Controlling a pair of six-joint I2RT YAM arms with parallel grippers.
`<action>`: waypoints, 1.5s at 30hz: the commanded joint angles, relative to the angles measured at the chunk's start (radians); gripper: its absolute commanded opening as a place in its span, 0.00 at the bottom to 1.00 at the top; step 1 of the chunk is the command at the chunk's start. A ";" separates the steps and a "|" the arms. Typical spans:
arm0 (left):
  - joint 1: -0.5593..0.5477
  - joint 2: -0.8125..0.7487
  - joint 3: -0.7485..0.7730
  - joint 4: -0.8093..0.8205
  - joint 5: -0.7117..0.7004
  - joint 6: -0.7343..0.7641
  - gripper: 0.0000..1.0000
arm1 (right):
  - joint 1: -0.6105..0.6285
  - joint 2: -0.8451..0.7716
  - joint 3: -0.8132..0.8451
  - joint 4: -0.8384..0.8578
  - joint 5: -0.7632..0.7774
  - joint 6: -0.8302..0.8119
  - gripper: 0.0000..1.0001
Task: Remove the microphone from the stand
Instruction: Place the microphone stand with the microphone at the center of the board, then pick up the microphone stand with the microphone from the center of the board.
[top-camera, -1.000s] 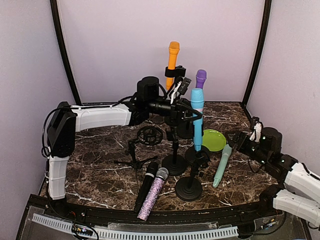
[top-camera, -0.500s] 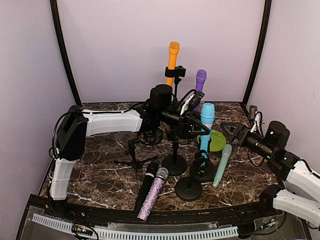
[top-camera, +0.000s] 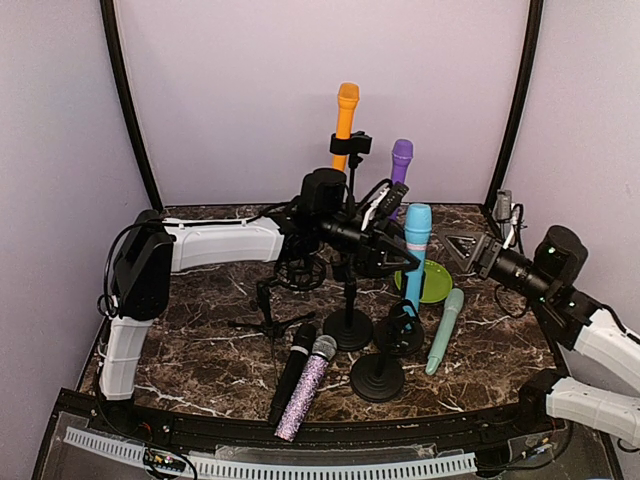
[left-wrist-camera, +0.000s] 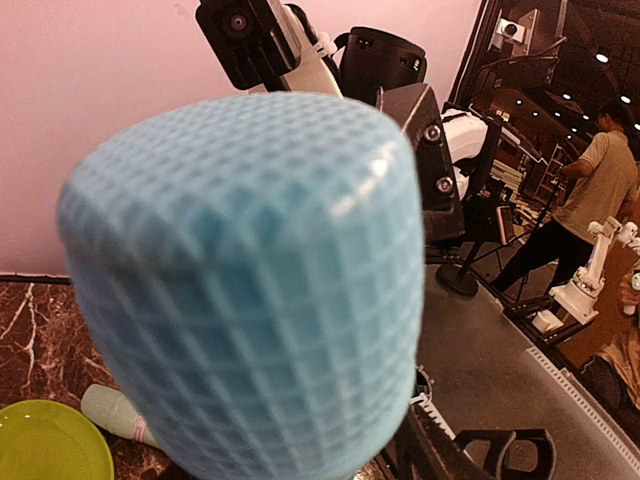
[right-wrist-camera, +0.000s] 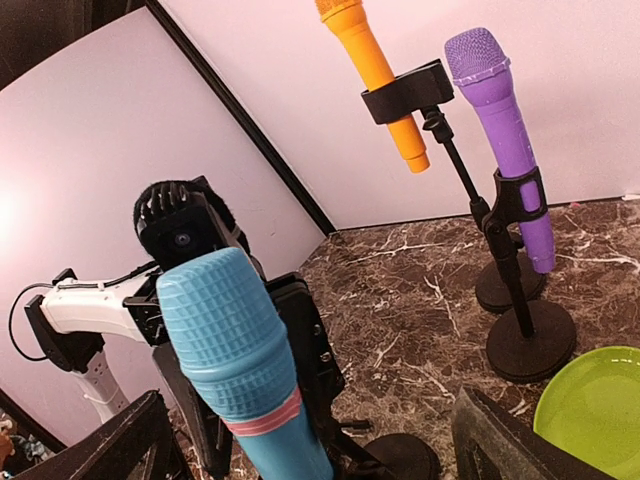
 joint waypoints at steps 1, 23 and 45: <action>-0.012 -0.023 0.021 -0.001 -0.031 0.030 0.59 | 0.006 0.011 0.059 0.008 -0.008 -0.025 0.99; 0.000 -0.317 -0.289 0.090 -0.497 0.092 0.72 | 0.258 0.160 0.309 -0.345 0.464 -0.202 0.82; 0.000 -0.287 -0.269 -0.069 -0.298 0.203 0.72 | 0.236 0.179 0.376 -0.249 0.191 -0.518 0.10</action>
